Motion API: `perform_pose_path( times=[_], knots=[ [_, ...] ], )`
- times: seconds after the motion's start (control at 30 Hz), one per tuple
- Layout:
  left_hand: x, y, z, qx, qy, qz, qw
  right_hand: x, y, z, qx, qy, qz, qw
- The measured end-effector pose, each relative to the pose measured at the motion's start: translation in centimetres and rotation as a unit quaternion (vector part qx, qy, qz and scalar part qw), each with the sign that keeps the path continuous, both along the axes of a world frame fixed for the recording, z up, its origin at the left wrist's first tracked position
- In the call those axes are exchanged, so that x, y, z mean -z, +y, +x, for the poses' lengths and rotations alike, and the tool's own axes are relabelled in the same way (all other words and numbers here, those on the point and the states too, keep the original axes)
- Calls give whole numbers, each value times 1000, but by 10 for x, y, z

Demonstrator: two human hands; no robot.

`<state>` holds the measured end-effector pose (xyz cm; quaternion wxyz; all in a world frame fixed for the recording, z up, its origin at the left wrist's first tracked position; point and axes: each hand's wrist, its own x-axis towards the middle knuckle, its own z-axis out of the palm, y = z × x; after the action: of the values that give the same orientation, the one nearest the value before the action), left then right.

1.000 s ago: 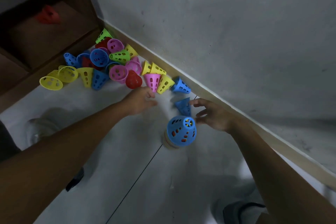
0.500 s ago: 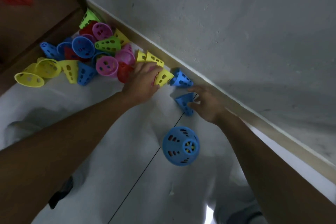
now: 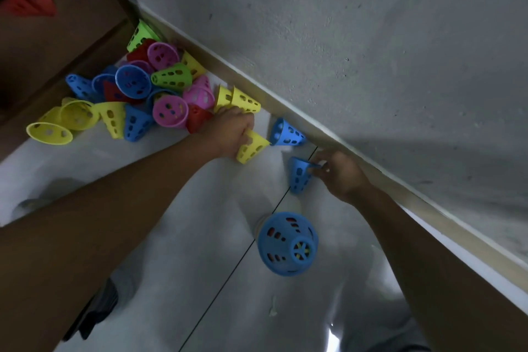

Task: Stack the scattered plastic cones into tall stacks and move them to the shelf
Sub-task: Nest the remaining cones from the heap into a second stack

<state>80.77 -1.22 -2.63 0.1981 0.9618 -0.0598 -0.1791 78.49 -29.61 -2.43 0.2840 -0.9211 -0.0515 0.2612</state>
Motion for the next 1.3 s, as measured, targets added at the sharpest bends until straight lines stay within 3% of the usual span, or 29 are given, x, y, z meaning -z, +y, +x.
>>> perform_pose_path(
  times=[0.2, 0.33, 0.47, 0.67, 0.83, 0.93, 1.1, 1.3],
  knots=[
    [-7, 3, -13, -18, 19, -68, 997, -18, -7, 4, 48, 0, 52, 997],
    [-27, 6, -20, -23, 26, -123, 992, -33, -10, 5, 129, 11, 179, 975],
    [-54, 11, -14, -3, 51, -72, 996, -63, -13, 0, 138, -16, 235, 962],
    [-127, 0, -9, 104, 48, -12, 993, -111, -18, -14, 144, 2, 268, 952],
    [-192, -7, -10, 218, 51, 84, 971, -155, -17, -32, 149, 44, 357, 921],
    [-230, -11, -11, 266, 51, 144, 952, -177, -16, -39, 127, 71, 360, 921],
    [-273, -3, -20, 273, 77, 202, 937, -213, -14, -39, 116, 153, 360, 913],
    [-299, 0, -41, 259, 85, 189, 944, -232, -6, -59, 75, 254, 363, 894]
  ],
)
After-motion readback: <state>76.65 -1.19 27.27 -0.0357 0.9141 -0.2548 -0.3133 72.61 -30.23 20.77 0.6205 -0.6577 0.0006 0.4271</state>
